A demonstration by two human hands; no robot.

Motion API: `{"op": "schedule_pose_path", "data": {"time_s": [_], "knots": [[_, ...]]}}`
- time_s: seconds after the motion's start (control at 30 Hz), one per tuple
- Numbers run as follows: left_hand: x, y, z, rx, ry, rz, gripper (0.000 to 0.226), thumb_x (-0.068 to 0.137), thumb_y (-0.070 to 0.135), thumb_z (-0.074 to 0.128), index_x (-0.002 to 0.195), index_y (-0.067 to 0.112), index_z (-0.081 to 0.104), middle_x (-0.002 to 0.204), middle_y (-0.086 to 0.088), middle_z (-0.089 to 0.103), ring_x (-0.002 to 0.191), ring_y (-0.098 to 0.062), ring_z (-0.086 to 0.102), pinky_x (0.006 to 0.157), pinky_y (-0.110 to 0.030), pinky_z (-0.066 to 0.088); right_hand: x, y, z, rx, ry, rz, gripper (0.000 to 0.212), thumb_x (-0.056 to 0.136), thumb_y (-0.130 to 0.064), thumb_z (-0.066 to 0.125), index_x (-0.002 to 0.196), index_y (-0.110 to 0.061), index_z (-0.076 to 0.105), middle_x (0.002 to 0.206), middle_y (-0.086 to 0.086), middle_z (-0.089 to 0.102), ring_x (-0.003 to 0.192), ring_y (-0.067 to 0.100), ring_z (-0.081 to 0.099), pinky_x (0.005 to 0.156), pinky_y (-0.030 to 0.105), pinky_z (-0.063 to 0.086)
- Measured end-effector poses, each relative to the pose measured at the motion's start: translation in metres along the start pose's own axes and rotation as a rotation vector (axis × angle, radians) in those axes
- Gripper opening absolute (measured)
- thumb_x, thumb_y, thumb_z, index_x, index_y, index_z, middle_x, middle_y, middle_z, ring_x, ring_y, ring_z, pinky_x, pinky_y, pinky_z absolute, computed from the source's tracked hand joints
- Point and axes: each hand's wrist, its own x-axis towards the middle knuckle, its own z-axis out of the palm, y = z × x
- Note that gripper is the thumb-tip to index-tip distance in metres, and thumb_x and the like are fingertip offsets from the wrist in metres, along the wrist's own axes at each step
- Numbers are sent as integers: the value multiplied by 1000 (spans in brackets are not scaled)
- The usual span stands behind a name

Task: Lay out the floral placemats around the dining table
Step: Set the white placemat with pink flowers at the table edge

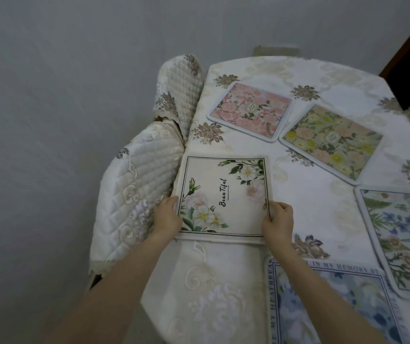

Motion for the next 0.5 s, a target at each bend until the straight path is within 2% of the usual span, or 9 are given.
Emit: {"op": "schedule_pose_path", "data": {"time_s": [0.1, 0.2, 0.3, 0.4, 0.5], "knots": [[0, -3, 2, 174, -16, 45, 55, 78, 8, 60, 131, 9, 47, 139, -16, 46, 126, -35, 40, 104, -39, 35, 3, 2, -5, -94, -89, 28, 45, 84, 2, 48, 128, -3, 50, 126, 16, 42, 109, 30, 50, 89, 26, 38], [0, 0, 7, 248, -30, 154, 67, 82, 34, 62, 142, 18, 35, 152, -8, 30, 139, -30, 22, 113, -41, 23, 7, -2, -10, -347, -150, -57, 50, 84, -12, 52, 133, -8, 43, 134, 20, 43, 118, 38, 45, 94, 39, 41], [1, 11, 17, 320, -88, 350, 76, 80, 55, 56, 145, 28, 27, 157, -1, 21, 144, -25, 14, 118, -45, 14, 15, -5, -6, -622, -246, -247, 64, 87, -37, 51, 145, -21, 28, 154, 15, 26, 139, 38, 24, 114, 49, 24], [1, 22, 33, 391, -246, 457, 83, 75, 69, 50, 145, 40, 16, 160, 6, 6, 147, -21, -2, 120, -48, 2, 22, -3, 6, -694, -355, -369, 67, 88, -57, 40, 147, -36, 17, 159, 3, 13, 146, 32, 7, 115, 52, 12], [-3, 23, 48, 494, -326, 527, 88, 70, 75, 48, 145, 45, 12, 161, 6, -2, 147, -22, -11, 119, -49, -6, 26, 8, 17, -709, -426, -402, 66, 88, -65, 28, 147, -42, 11, 161, 1, 4, 147, 30, 0, 116, 52, 6]]}}
